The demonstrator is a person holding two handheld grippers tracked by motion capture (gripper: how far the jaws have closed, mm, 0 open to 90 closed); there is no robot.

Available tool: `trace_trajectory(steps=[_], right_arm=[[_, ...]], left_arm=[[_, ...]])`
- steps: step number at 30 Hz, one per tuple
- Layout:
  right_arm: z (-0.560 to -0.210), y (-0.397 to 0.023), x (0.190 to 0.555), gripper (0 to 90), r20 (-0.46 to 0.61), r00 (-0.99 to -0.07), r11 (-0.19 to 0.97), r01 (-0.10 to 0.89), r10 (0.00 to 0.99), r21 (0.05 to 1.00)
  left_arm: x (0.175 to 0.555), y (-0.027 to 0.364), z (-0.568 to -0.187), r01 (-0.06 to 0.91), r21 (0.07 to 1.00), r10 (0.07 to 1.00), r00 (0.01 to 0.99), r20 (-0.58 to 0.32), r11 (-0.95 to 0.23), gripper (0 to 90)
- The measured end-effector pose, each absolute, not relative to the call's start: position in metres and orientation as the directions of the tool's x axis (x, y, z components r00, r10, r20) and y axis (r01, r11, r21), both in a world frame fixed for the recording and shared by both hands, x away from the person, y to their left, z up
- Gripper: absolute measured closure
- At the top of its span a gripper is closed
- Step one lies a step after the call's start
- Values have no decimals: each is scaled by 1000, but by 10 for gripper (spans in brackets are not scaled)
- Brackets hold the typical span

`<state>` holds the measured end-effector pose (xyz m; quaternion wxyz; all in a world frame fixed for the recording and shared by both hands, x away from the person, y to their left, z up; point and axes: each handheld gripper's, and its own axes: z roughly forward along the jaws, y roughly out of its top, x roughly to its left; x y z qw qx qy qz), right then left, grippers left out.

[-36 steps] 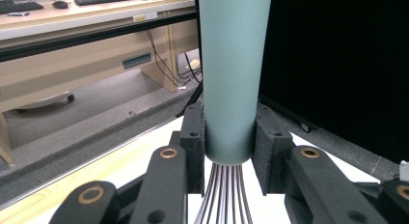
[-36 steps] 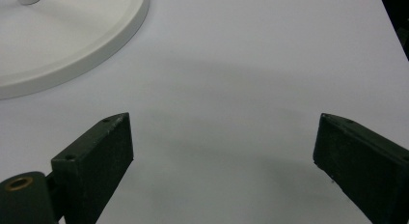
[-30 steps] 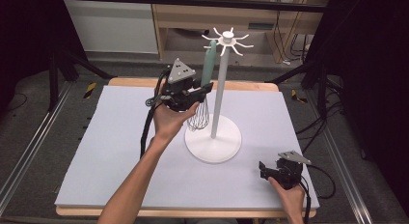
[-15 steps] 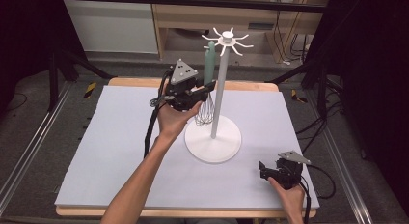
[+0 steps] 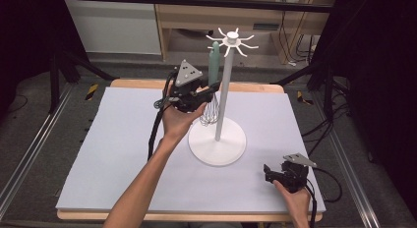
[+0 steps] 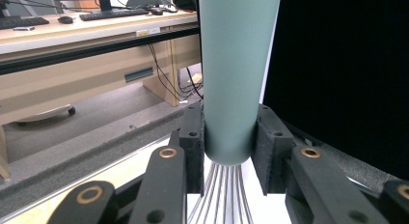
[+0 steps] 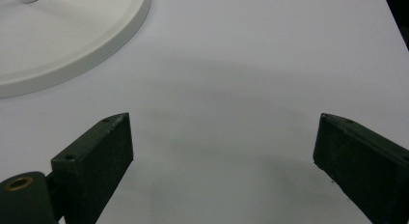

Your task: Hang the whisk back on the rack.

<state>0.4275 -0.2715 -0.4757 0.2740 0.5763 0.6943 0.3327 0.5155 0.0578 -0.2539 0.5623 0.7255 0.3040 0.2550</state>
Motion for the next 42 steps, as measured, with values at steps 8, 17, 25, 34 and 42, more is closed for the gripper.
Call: trace_trajectory(steps=[8, 17, 25, 34, 42], right_arm=[[-476, -272, 427, 74, 8, -181, 108, 619, 984, 778], [-477, -273, 427, 73, 4, -181, 111, 622, 983, 775], [-478, -273, 427, 73, 1, -178, 112, 623, 984, 774], [-478, -272, 426, 73, 4, -172, 106, 627, 985, 772], [-478, -272, 427, 73, -2, -177, 114, 626, 984, 771]], left_arm=[[513, 62, -261, 150, 967, 724, 689, 46, -205, 597], [500, 82, -271, 143, 964, 713, 698, 63, -224, 495], [489, 94, -283, 164, 961, 704, 709, 42, -223, 430], [478, 110, -305, 193, 956, 713, 701, 23, -221, 395], [474, 127, -336, 238, 946, 730, 684, -2, -221, 380]])
